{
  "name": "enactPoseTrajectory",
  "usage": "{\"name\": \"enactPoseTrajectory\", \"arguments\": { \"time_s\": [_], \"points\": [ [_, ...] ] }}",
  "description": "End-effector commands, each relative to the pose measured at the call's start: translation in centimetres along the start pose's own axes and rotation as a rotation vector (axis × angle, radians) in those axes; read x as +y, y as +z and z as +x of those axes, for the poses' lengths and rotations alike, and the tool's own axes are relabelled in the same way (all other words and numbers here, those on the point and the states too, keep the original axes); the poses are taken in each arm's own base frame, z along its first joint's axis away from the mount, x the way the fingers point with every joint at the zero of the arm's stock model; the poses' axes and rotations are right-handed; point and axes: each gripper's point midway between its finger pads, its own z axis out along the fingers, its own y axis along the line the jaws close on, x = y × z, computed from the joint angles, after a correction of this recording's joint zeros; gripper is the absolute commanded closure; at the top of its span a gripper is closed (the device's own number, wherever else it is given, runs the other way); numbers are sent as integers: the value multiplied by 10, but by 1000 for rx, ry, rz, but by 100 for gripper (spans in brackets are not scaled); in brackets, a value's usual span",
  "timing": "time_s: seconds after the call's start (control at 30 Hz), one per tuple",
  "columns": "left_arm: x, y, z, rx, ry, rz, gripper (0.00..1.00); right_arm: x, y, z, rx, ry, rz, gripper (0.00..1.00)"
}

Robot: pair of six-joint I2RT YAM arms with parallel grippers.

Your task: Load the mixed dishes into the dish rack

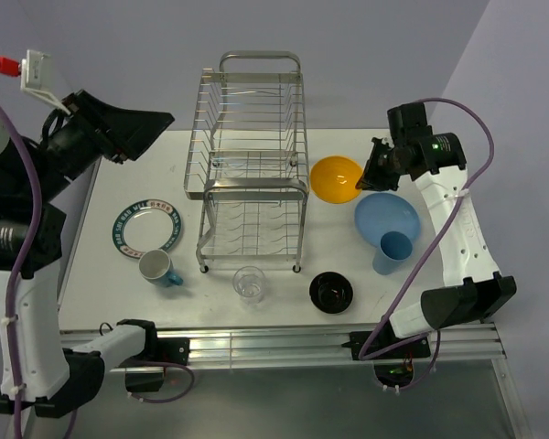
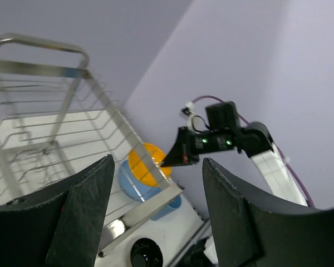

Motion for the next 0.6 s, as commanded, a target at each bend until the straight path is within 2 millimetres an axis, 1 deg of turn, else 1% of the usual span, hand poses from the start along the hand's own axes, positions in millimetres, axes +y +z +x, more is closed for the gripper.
{"name": "enactPoseTrajectory", "arguments": {
  "time_s": [0.0,0.03,0.07,0.1,0.13,0.17,0.2,0.23,0.27,0.33,0.4,0.43,0.47,0.5,0.53,0.57],
  "points": [
    [-49,6,1,63,113,271,29,14,-31,2,-12,25,-120,100],
    [-51,12,2,73,110,289,29,13,-33,1,-15,44,-129,100],
    [-61,16,11,101,113,333,28,15,-37,1,-19,52,-145,100],
    [-64,22,16,118,109,345,28,18,-41,2,-10,57,-165,100],
    [-64,34,21,142,95,337,28,17,-45,1,-13,67,-173,100],
    [-78,39,37,190,106,384,29,17,-47,0,-11,74,-179,100],
    [-83,44,42,208,112,392,30,20,-51,1,-2,81,-201,100],
    [-88,56,46,224,118,400,30,20,-54,2,2,90,-213,100],
    [-96,59,59,258,126,413,30,18,-57,1,-3,107,-218,100],
    [-104,67,67,280,141,437,30,17,-62,3,2,122,-230,100],
    [-113,67,79,316,157,476,29,11,-68,3,-14,140,-229,100],
    [-116,69,84,331,160,493,29,13,-71,7,-1,138,-245,100],
    [-123,67,92,350,174,529,29,10,-75,8,-7,152,-251,100],
    [-124,66,97,365,182,533,28,8,-77,7,-8,168,-255,100],
    [-125,67,104,378,210,545,28,13,-83,13,12,171,-293,100],
    [-131,65,114,402,219,567,28,15,-86,17,26,176,-315,100]
  ]
}}
